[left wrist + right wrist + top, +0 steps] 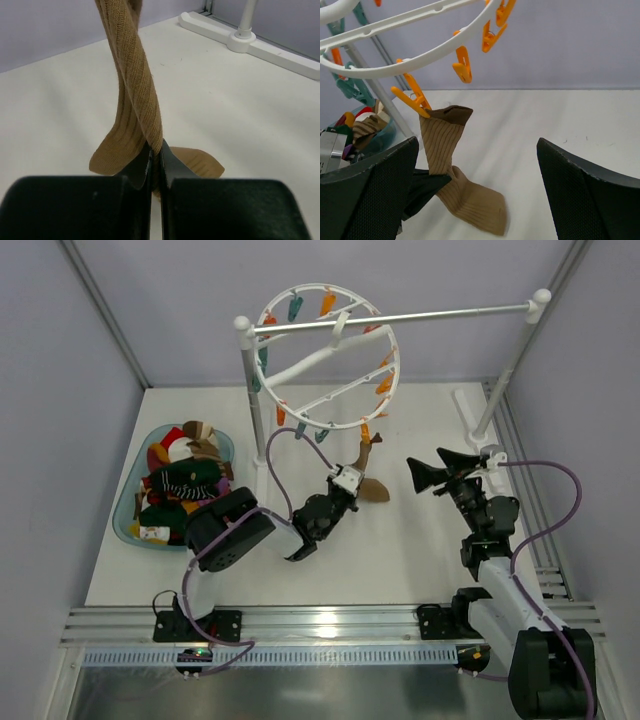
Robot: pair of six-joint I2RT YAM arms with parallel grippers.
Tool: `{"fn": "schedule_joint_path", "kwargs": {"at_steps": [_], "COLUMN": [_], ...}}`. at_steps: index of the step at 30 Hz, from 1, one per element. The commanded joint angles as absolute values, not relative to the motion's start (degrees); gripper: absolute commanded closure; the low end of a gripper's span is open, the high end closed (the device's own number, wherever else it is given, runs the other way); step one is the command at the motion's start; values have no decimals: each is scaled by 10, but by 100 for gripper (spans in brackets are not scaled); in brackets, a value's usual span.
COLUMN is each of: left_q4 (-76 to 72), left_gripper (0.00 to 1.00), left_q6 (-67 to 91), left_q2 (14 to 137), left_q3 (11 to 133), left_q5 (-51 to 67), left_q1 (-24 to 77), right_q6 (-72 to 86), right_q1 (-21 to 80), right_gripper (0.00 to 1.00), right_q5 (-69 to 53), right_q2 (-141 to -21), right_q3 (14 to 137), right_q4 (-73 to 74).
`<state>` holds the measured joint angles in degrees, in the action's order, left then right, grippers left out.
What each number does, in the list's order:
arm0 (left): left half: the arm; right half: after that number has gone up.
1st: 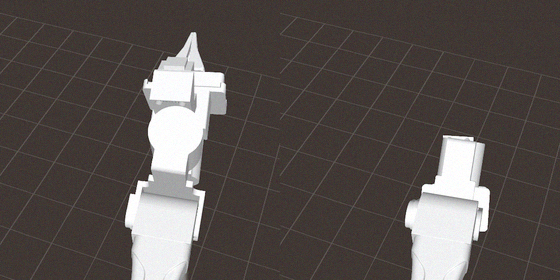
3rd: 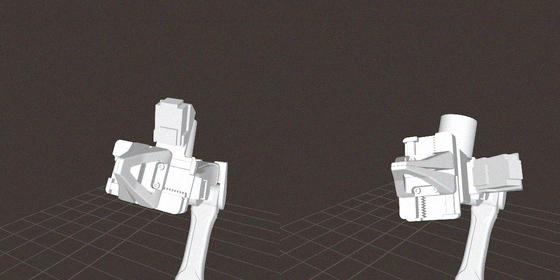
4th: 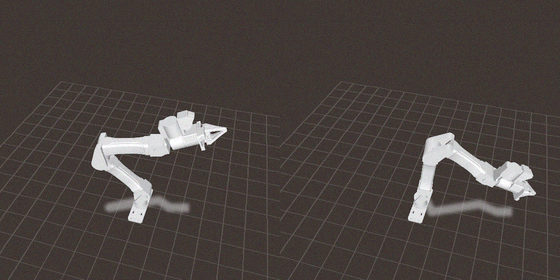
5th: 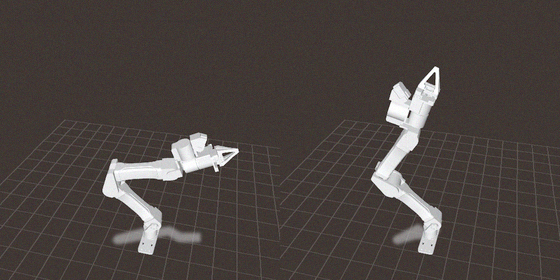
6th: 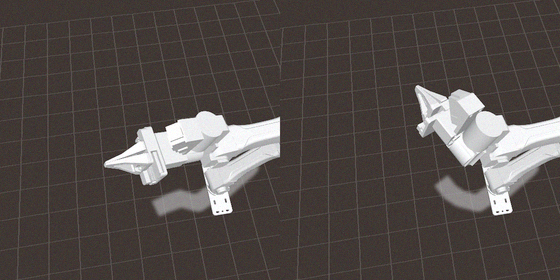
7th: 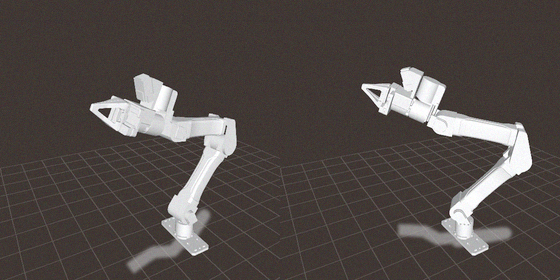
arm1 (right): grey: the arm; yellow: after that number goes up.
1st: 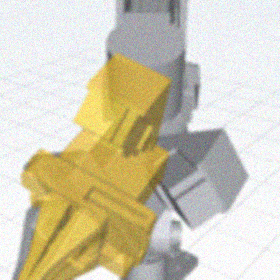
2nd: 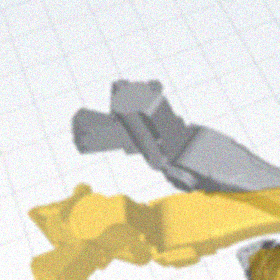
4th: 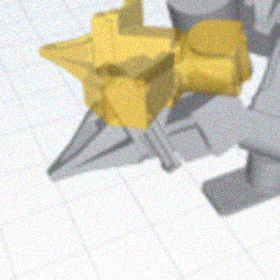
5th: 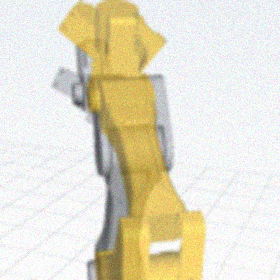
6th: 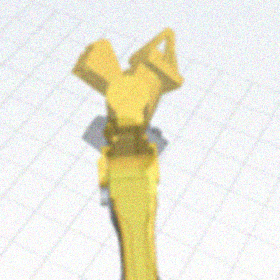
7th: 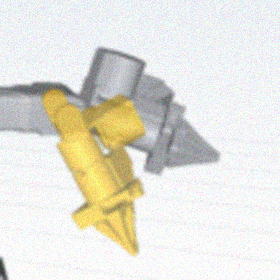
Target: Remove the socks clipped to the hanger
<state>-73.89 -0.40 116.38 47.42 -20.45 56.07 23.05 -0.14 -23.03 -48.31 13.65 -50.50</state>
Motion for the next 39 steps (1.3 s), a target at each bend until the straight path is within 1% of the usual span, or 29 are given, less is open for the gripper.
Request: {"fn": "schedule_joint_path", "kwargs": {"at_steps": [1,4,5,8,12,19,22,30,35,38,39], "left_q4": [-881,-884,-885,-885,-885,-886,-886,-886,-886,-886,-886], "left_gripper": [100,100,100,100,100,100,100,100,100,100,100], "left_q6": [-11,-17,-18,-23,-29,-38,-38,-36,-35,-34,-35], "left_q2": [1115,1086,1071,1045,1013,980,970,959,957,959,959], "left_q3": [434,402,394,368,336,309,295,286,284,285,285], "left_q5": [-206,-204,-205,-214,-215,-220,-222,-220,-220,-218,-218], "left_q1": [568,568,568,568,568,567,566,562,562,562,562], "right_q6": [208,147,131,99,94,55,39,14,4,-10,-12], "right_q1": [28,89,129,174,200,249,268,285,293,302,306], "right_gripper": [0,0,0,0,0,1,0,0,0,2,8], "right_q5": [-282,-277,-267,-267,-281,-251,-211,-165,-150,-137,-135], "right_q2": [-485,-481,-480,-486,-514,-581,-630,-699,-717,-718,-719], "right_q3": [141,159,166,194,237,327,367,417,429,428,429], "right_q4": [-577,-529,-512,-487,-478,-427,-403,-391,-398,-407,-407]}}
